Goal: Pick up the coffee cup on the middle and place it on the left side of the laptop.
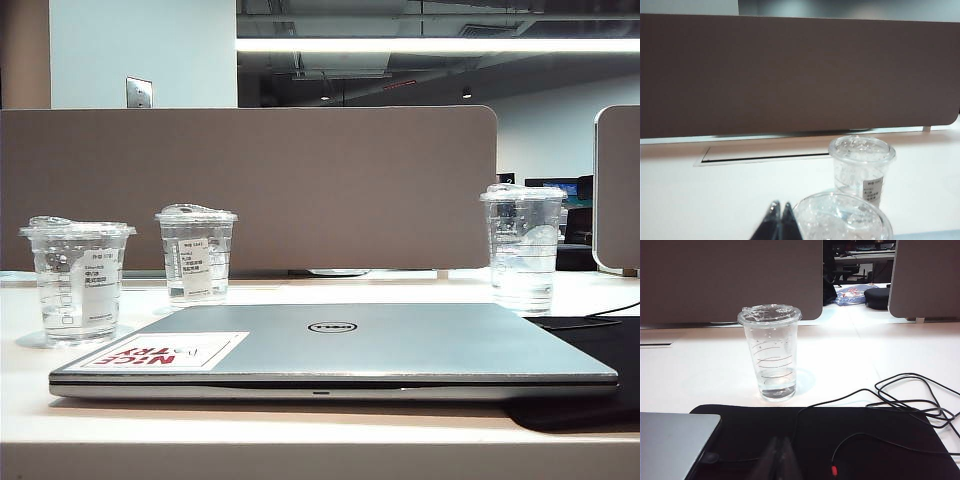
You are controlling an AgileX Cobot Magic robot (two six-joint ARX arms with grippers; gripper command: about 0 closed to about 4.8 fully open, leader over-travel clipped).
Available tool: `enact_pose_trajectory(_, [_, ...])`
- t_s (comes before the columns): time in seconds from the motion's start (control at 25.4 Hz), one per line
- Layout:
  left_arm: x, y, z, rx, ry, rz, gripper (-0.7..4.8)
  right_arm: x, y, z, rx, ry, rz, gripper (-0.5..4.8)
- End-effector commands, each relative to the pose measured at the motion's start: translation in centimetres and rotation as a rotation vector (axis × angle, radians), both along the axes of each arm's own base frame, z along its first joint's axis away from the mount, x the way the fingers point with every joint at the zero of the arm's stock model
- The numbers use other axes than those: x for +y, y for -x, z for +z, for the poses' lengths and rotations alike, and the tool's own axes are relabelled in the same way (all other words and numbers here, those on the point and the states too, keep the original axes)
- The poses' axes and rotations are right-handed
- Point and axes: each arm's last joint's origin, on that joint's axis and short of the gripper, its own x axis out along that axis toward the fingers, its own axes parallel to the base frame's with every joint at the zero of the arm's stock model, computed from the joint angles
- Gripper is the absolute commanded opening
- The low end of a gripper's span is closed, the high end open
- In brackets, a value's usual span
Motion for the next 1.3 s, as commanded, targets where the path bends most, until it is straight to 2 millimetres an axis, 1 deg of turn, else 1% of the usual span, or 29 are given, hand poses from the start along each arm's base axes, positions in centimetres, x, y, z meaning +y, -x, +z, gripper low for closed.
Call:
enact_pose_trajectory(0.04, [0.0,-0.1,0.0,0.011,0.0,0.004,-0.05,0.0,0.0,0.1,-0.018,0.0,-0.002,-0.05])
enact_pose_trajectory(0.43, [0.0,-0.1,-0.5,0.063,0.001,0.001,-0.05,0.0,0.0,0.1,-0.018,0.0,-0.002,-0.05])
enact_pose_trajectory(1.02, [0.0,0.1,-0.5,0.071,0.001,0.004,-0.05,0.0,0.0,0.1,-0.017,0.0,-0.002,-0.05])
enact_pose_trajectory(1.14, [0.1,0.6,-0.7,0.121,-0.04,0.064,-0.05,0.0,0.0,0.1,-0.017,0.0,-0.002,-0.05])
enact_pose_trajectory(1.3, [0.6,2.0,-1.7,0.281,0.001,0.232,-0.05,0.0,0.0,0.1,-0.016,0.0,-0.002,-0.05])
